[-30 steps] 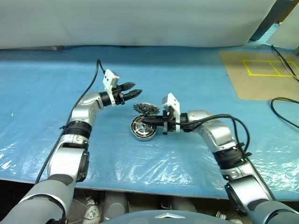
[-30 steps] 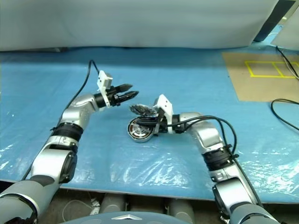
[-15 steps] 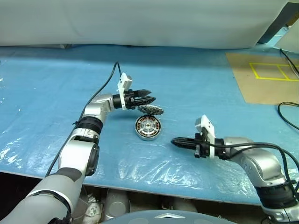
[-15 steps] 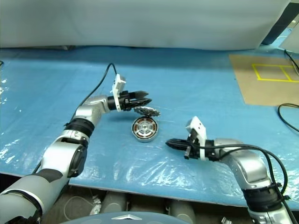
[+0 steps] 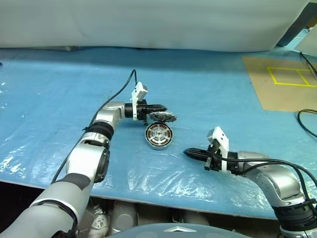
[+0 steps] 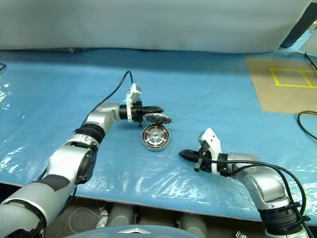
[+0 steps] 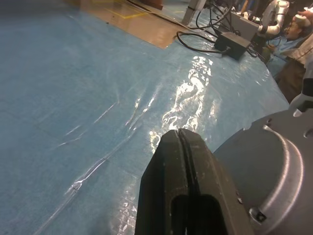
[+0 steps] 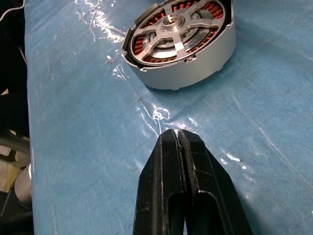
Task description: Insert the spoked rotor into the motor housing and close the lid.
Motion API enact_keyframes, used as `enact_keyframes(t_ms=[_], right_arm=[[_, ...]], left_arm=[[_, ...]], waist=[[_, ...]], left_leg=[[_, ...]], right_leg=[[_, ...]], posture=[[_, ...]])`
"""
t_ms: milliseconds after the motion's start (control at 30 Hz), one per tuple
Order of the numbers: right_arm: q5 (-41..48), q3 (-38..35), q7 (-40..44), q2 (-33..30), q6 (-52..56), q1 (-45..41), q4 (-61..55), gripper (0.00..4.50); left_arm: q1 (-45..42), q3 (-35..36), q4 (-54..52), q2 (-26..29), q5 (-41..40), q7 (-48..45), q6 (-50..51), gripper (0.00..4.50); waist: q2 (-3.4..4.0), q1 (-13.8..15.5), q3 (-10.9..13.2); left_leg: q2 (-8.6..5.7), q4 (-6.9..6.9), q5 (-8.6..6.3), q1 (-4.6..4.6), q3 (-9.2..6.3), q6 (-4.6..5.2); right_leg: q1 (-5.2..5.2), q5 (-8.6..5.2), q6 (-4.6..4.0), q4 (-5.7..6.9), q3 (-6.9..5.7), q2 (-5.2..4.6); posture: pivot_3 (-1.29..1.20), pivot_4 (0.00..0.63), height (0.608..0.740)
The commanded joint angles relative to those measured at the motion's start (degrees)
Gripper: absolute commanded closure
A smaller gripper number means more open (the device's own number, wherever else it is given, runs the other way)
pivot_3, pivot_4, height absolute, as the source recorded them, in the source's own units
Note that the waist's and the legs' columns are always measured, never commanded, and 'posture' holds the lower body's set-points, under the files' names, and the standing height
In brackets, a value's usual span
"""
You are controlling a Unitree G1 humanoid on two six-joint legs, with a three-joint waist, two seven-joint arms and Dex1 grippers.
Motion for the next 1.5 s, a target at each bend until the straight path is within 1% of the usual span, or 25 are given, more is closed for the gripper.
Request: enact_keyframes(t_ms=[33,233,333,467,667,867,1000,1200,1400,1500], right_arm=[[0.1,0.2,-0.7,0.0,-1.1,0.5,-2.4,4.50],[1.6,-0.3,-0.6,-0.4,-0.6,0.9,-3.3,4.50],[2.5,-0.6,0.3,-0.7,-0.4,1.6,-3.6,4.50],[2.9,-1.6,1.1,-0.8,-1.8,1.9,-2.7,4.50],[4.1,-2.4,0.6,0.6,-3.6,0.0,-3.4,4.50],[3.1,-1.9,-0.6,2.8,-6.8,-2.4,-3.4,4.50],[-0.4,0.9,-0.6,3.2,-10.7,-1.6,-1.9,4.50],[-3.5,1.6,-1.5,5.1,-16.3,-1.6,0.6,4.50],[-4.0,2.5,-0.3,4.9,-17.0,-2.3,1.0,4.50],[-3.5,2.5,-0.2,5.2,-16.5,-3.1,0.9,4.50]], left_arm=[[-0.7,0.0,-0.3,-0.6,1.0,1.1,-2.7,4.45],[1.3,-1.8,-3.5,-0.4,1.9,-5.9,-3.4,4.45],[2.9,-3.4,-6.5,0.1,1.8,-10.0,-2.6,4.45],[5.5,-5.2,-10.8,0.9,2.0,-13.3,-2.5,4.45],[8.0,-6.6,-14.8,1.3,2.2,-13.0,-1.1,4.45],[10.6,-8.0,-17.8,1.4,2.3,-12.3,-0.2,4.45],[11.9,-8.8,-19.9,1.7,2.3,-12.0,0.7,4.45],[13.6,-10.2,-23.2,2.9,2.2,-12.1,2.0,4.45],[14.2,-10.0,-25.0,3.9,1.5,-11.4,4.1,4.45],[15.4,-10.6,-27.1,5.0,1.0,-12.6,6.1,4.45]], waist=[[0.00,0.0,0.0],[0.00,0.0,0.0],[0.00,0.0,0.0],[0.00,0.0,0.0],[0.00,-0.1,0.0],[0.01,-0.1,0.0],[0.01,-0.1,0.0],[0.01,-0.2,0.0],[0.02,-0.2,0.0],[0.02,-0.4,0.0]], left_leg=[[0.00,0.00,0.00,-0.01,0.00,0.00],[0.00,-0.01,0.00,0.00,0.00,0.00],[0.01,-0.02,-0.01,0.01,0.00,0.00],[0.02,-0.02,0.00,0.00,0.00,0.01],[0.02,-0.02,0.03,0.01,0.00,0.09],[0.03,-0.02,0.06,0.02,0.02,0.13],[0.03,-0.02,0.06,-0.01,0.02,0.14],[0.02,-0.03,0.06,0.01,0.03,0.14],[0.02,-0.03,0.06,0.03,0.04,0.14],[0.03,-0.03,0.06,0.03,0.04,0.15]], right_leg=[[0.00,0.00,0.00,-0.01,-0.02,0.00],[0.01,0.00,0.01,-0.02,-0.03,-0.01],[0.02,0.00,0.01,-0.03,-0.03,-0.05],[0.02,0.00,0.00,-0.04,-0.04,-0.07],[0.03,-0.01,-0.02,-0.03,-0.05,-0.10],[0.02,-0.03,-0.05,-0.03,-0.05,-0.12],[0.02,-0.02,-0.05,-0.03,-0.06,-0.13],[0.02,-0.12,-0.20,-0.03,-0.06,-0.15],[0.03,-0.13,-0.22,-0.03,-0.06,-0.15],[0.03,-0.11,-0.20,-0.03,-0.05,-0.15]], posture=[[0.00,0.150,0.740],[0.00,0.150,0.740],[0.00,0.150,0.740],[0.00,0.150,0.740],[0.00,0.150,0.740],[0.00,0.150,0.740],[0.00,0.150,0.740],[0.00,0.150,0.740],[0.00,0.150,0.740],[0.00,0.150,0.740]])
